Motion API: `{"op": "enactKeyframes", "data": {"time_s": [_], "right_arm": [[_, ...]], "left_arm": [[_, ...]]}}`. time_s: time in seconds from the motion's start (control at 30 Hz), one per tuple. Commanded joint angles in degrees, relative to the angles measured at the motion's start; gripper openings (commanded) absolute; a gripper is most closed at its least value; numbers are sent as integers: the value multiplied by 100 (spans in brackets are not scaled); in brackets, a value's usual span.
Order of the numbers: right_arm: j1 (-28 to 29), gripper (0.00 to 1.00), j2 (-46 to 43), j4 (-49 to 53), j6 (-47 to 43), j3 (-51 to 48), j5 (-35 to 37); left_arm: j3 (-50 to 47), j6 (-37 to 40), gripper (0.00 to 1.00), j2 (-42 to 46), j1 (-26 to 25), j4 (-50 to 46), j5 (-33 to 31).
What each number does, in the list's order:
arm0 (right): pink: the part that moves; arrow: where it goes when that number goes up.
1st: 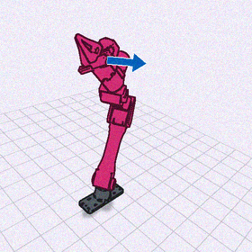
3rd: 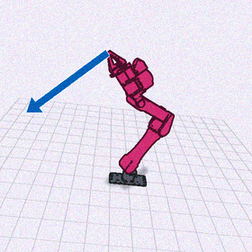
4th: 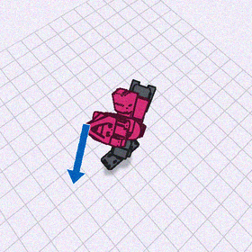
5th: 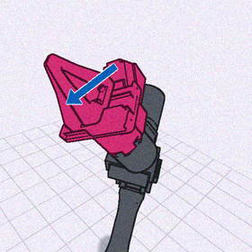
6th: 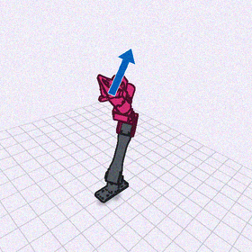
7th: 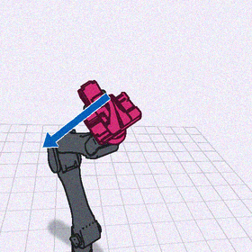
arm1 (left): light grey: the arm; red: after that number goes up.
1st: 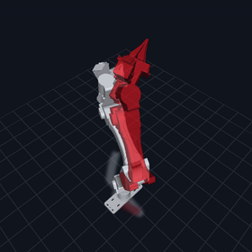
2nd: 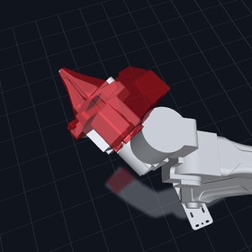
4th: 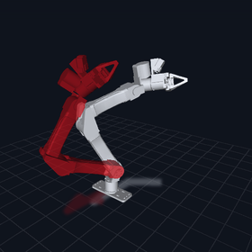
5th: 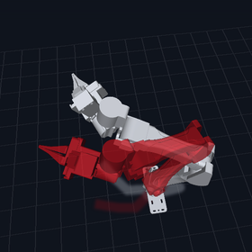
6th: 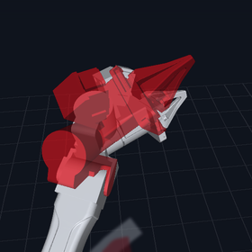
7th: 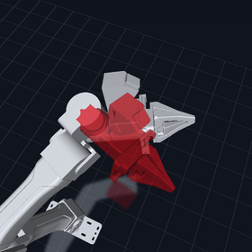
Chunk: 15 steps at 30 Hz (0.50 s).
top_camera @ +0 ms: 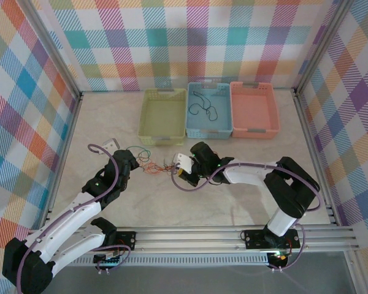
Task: Untangle the cables
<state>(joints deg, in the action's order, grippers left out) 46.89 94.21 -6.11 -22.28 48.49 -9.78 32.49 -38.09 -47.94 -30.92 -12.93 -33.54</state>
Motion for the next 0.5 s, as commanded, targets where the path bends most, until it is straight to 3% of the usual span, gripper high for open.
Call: {"op": "enactKeyframes", "data": {"time_s": [0.0,0.37,0.47], "right_arm": [[-262,0,-318,-776,357,-252,878],[-923,0,-573,-1138,1247,-561,3115],[-1195,0,-746,-1028,1867,-631,3324]], "left_arm": [[153,36,0,-4,59,133,-126],[167,29,0,37,63,79,-148],[163,18,0,35,59,73,-169]]}}
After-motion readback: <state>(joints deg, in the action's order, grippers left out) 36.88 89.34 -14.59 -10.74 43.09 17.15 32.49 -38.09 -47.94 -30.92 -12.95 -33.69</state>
